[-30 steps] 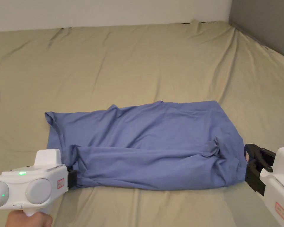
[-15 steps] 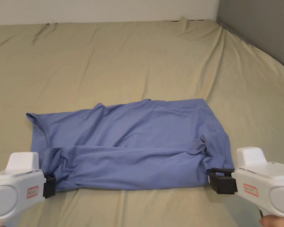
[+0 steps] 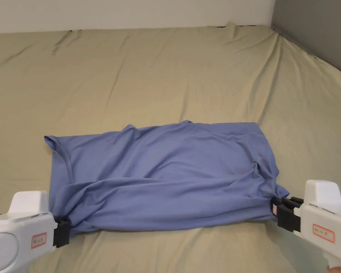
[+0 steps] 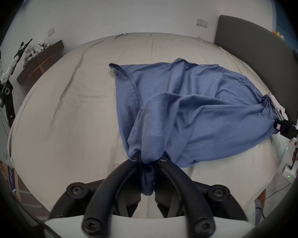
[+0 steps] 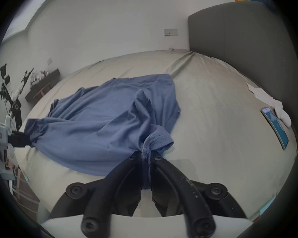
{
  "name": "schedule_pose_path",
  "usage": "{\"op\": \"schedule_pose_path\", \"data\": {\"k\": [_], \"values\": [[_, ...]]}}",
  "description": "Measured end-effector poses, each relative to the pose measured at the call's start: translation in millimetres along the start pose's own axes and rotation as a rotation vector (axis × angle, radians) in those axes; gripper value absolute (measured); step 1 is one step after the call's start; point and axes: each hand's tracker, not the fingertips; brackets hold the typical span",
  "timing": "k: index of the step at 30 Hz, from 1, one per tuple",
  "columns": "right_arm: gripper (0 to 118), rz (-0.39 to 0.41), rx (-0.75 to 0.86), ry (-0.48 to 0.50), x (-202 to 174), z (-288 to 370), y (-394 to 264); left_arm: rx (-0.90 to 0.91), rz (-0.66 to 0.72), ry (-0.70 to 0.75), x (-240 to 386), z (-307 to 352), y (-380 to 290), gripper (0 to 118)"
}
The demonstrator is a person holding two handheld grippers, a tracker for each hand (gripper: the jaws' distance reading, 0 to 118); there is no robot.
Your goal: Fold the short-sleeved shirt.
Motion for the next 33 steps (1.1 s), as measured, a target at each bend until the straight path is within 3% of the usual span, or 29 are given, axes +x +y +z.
{"op": "schedule_pose_path", "data": {"k": [4,7,10,16,21,22,23,24,25,26,28,30,33], "values": [[12,0.005,0.010,-0.029,2.2,31.6,-24.3,-0.030,-0.004,0.023,-9.1,22.7,-25.2,6],[12,-0.008,0.017,-0.048,2.3,50.6,-44.2,-0.047,0.000,0.193,-15.1,29.9,-43.9,5],[12,-0.008,-0.004,-0.030,1.7,53.9,-54.6,-0.069,0.104,0.125,-30.2,32.2,-59.4,5],[12,-0.001,0.011,-0.037,-6.4,56.3,-58.5,-0.046,0.077,0.033,-17.0,35.5,-71.4,5],[14,-0.010,0.025,-0.030,-4.7,57.6,-59.0,-0.058,0.088,0.056,-19.7,34.5,-72.1,5],[32,-0.008,0.024,-0.027,-4.7,57.1,-59.8,-0.042,0.106,0.061,-21.7,34.5,-71.0,9],[61,0.008,0.036,-0.041,-5.2,58.0,-62.0,-0.006,0.149,0.054,-24.1,35.6,-69.7,23],[90,0.022,0.063,-0.063,-5.3,59.8,-63.5,0.035,0.181,0.034,-27.0,37.3,-69.3,52],[116,0.022,0.079,-0.061,-6.2,63.0,-64.7,0.087,0.219,-0.001,-29.3,39.5,-69.5,98],[117,0.016,0.133,-0.043,-7.2,69.6,-64.9,0.117,0.254,-0.032,-31.1,41.3,-69.6,118],[112,-0.012,0.217,0.007,-9.6,83.9,-61.7,0.216,0.311,-0.124,-26.1,57.4,-62.7,111],[112,0.016,0.303,-0.024,-18.4,96.4,-55.5,0.231,0.290,-0.130,-15.6,71.0,-56.0,111],[112,0.080,0.412,-0.068,-37.2,118.4,-37.6,0.379,0.155,-0.086,12.5,105.9,-46.0,111]]}}
